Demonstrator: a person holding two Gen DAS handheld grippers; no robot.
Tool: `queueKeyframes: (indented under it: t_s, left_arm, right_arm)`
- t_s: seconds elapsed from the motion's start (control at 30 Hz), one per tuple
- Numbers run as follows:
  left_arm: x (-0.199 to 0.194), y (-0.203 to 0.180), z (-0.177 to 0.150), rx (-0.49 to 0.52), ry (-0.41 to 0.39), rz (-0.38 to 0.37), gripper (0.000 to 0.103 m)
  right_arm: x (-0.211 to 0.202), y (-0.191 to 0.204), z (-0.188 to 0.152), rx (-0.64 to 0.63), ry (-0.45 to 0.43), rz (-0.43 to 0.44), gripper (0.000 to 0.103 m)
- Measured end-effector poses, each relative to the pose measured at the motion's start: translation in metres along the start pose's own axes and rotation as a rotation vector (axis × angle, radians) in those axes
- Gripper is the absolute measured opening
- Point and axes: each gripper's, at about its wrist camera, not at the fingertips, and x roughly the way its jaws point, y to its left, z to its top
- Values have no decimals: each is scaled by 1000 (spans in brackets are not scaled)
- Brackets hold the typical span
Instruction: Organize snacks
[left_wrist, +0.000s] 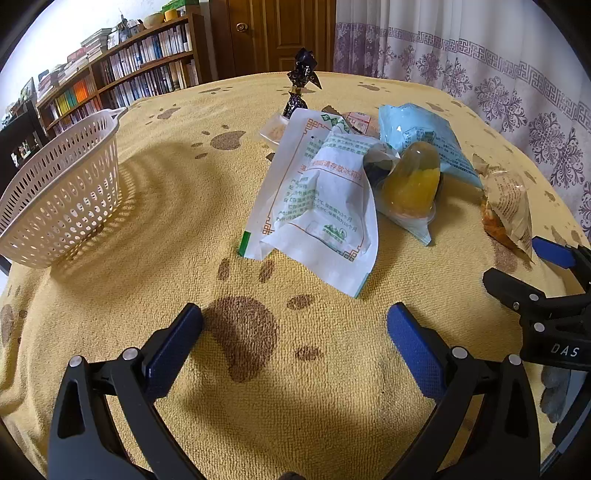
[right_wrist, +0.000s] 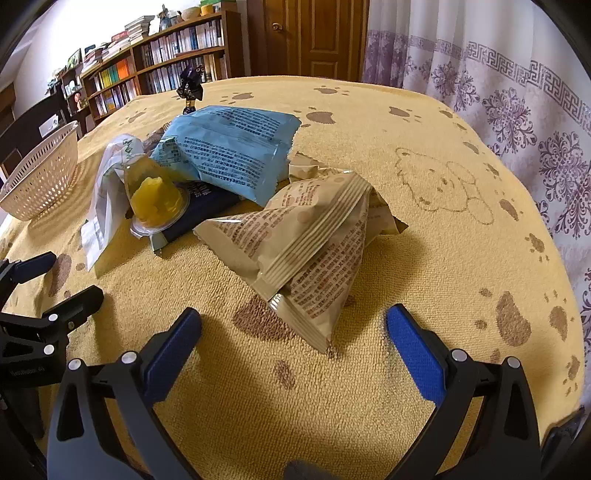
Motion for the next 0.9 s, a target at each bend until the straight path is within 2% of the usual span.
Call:
queueKeyframes:
  t_s: [0.9]
  left_arm:
    - [3, -1, 0, 3, 1, -3, 101]
  right_arm:
    - [2, 2, 2, 9, 3, -12, 98]
